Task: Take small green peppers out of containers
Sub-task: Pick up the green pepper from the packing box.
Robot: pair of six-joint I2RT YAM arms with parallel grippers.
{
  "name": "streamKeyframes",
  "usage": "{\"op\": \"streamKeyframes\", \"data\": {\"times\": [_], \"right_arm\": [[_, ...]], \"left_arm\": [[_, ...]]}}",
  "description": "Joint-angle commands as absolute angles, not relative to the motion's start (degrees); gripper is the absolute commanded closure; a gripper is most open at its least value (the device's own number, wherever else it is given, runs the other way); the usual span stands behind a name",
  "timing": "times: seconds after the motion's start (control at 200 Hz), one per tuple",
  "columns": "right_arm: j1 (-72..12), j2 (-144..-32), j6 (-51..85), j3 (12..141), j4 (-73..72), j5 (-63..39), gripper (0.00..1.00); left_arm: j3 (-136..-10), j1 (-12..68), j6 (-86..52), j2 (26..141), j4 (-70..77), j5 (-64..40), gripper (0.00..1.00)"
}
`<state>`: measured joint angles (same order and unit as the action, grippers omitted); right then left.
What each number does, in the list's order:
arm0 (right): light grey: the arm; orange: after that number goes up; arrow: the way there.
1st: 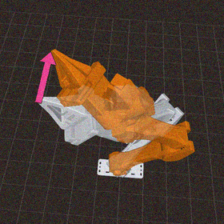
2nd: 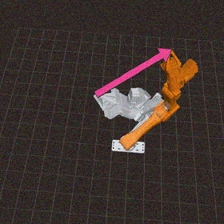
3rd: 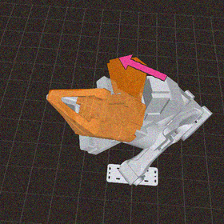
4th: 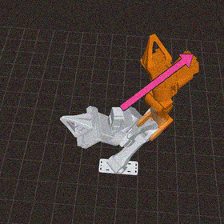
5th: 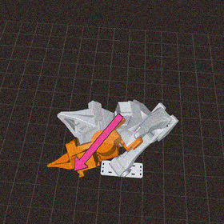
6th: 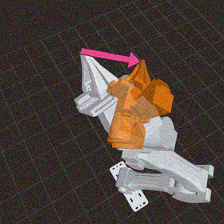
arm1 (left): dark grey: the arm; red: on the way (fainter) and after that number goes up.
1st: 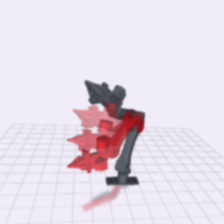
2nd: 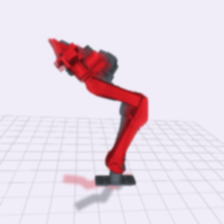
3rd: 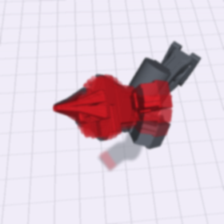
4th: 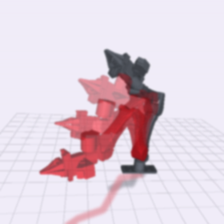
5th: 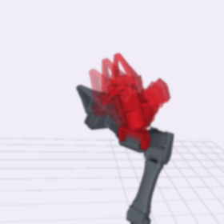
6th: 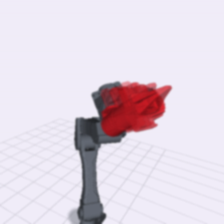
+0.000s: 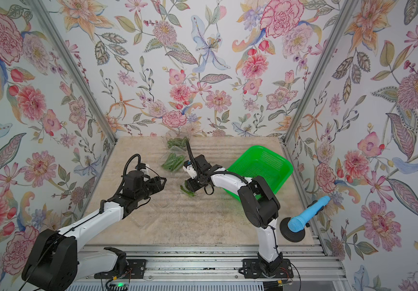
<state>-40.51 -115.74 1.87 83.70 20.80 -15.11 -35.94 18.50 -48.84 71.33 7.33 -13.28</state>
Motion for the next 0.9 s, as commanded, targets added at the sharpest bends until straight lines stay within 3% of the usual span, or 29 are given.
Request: {"op": "streamKeyframes", "data": {"times": [0.0,0.48,0.731,0.896], "right_arm": [[-41.45,-117.85,0.44,86.67,23.55,-14.76,0.56],[-42.29,-124.93,-0.36,90.09,25.75,-8.95,0.60],[-42.17,-124.05,-0.26,89.48,25.75,-8.25,0.81],[-41.76,-119.91,-0.09,88.33,25.58,-6.99,0.88]], "left_arm": [[-35.08,17.19,-48.97,69.49,6.86,-13.78,0.52],[-34.48,16.45,-48.84,68.55,7.56,-14.68,0.52],[-34.19,16.33,-48.78,68.03,7.57,-14.68,0.52],[-34.10,16.35,-48.98,68.58,8.08,-14.66,0.51]]}}
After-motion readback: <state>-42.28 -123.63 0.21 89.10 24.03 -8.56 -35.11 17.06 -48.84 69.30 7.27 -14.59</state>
